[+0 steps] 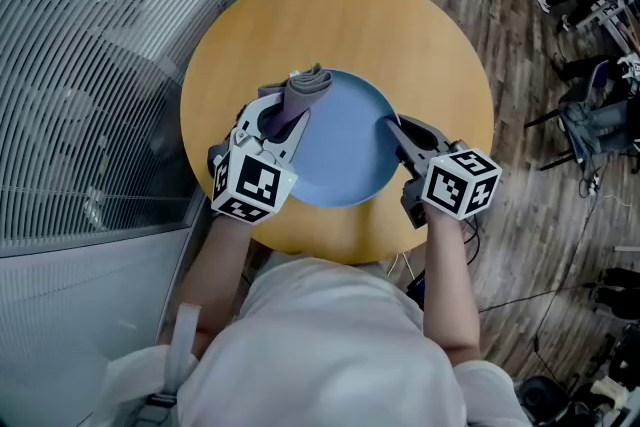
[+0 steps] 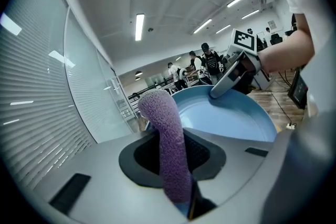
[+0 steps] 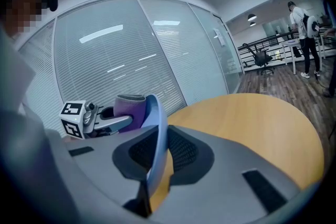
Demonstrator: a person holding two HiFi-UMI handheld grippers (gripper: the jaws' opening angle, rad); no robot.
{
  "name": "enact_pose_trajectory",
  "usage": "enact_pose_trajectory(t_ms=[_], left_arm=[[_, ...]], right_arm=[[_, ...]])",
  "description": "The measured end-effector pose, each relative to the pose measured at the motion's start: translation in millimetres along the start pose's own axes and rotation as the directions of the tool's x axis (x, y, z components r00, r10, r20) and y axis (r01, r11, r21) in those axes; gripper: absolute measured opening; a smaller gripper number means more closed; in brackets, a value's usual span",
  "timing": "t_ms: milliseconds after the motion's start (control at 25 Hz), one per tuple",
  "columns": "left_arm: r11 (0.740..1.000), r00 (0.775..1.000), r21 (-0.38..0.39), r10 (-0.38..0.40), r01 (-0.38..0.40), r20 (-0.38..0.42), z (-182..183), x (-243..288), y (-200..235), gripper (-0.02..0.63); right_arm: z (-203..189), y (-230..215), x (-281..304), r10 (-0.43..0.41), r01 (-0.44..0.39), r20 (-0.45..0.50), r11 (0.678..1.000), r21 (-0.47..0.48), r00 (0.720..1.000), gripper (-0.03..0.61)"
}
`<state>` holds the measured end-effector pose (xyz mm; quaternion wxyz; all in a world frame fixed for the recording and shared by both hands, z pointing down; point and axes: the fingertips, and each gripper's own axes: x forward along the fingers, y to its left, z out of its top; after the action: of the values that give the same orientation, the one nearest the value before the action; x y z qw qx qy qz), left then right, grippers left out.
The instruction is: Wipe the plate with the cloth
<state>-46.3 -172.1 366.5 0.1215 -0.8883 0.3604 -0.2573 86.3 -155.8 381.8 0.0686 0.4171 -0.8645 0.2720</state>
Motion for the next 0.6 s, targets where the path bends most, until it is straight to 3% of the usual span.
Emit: enact_pose_trajectory(t_ms=[600], left_arm=[[0.991, 0.997, 0.117, -0.071, 0.072, -0.014, 23.9, 14.7, -31.0, 0.077]], right_arm=[[-4.8, 10.5, -8.9, 0.018, -0.018, -0.001, 1.0, 0.008, 1.0, 0.049]])
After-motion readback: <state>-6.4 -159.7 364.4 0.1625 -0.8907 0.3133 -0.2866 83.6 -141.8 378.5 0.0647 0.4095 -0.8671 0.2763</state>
